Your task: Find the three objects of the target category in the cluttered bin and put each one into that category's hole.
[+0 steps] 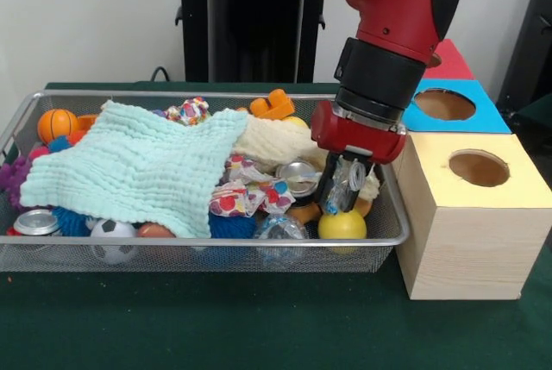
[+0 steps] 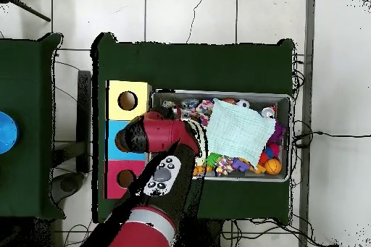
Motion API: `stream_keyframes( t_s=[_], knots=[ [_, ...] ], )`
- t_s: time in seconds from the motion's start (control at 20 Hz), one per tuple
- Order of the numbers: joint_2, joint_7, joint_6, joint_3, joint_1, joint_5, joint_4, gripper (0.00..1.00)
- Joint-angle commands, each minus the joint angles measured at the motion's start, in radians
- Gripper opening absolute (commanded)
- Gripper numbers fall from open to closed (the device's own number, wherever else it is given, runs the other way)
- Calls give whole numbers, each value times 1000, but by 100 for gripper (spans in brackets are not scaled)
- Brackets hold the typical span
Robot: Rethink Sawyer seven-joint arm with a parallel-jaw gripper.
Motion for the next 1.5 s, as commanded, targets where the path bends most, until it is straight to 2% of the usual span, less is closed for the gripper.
stream_keyframes(
  t_s=[0.05,0.15,0.25,0.35,0.55,0.8,0.9,1.2,1.25,1.3,1.35,1.4,1.5],
  knots=[
    [-54,254,-74,93,-35,28,150,0],
    [-73,263,-92,98,-30,26,181,0],
    [-98,256,-60,101,-27,32,197,0],
    [-131,231,-7,116,-31,31,221,0],
    [-215,174,192,144,-42,48,253,0],
    [-270,164,263,157,-48,58,267,0],
    [-291,168,275,142,-37,55,260,0],
    [-316,159,253,3,45,-18,147,0],
    [-328,156,272,40,22,0,168,0],
    [-347,138,228,137,-41,31,222,0],
    [-356,112,179,272,-134,74,295,0],
    [-341,62,90,503,-302,131,401,0],
    [-240,1,-45,876,-571,183,540,0]
  ],
)
